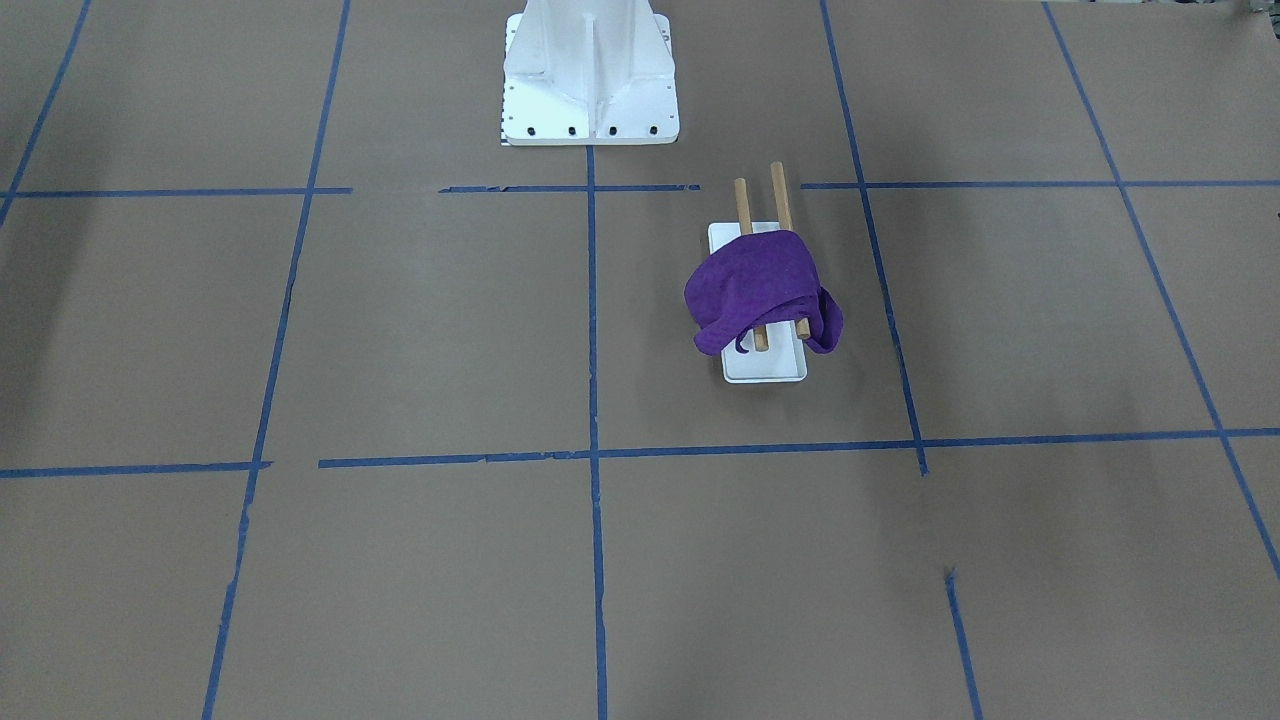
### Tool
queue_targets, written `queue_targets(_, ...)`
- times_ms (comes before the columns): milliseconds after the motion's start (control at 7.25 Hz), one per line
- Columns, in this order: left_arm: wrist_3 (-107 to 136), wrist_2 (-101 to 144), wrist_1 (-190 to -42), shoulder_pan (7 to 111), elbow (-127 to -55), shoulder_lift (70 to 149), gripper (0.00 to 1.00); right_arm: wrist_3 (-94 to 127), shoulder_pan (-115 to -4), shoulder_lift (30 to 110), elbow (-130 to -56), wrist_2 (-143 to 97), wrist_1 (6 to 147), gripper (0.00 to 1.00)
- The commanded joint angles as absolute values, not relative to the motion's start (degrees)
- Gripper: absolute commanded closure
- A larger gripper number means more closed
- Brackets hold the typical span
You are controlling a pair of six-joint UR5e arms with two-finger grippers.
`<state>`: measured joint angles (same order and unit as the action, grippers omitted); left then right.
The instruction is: Hang towel on rack
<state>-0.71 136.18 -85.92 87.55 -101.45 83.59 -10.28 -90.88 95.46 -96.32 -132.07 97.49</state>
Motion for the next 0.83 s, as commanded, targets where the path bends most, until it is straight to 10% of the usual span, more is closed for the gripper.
queue_targets(0, -1.23, 135.88, -85.61, 87.37, -102.56, 83.5, 0.0, -10.28, -90.88, 95.54, -96.5, -132.19, 97.47, 0.0)
queue_targets(690, -1.23, 134.82, -85.87, 85.78, -104.15, 84.9, 0.0, -10.37, -90.88, 95.54, -96.59, -132.19, 97.38, 0.0)
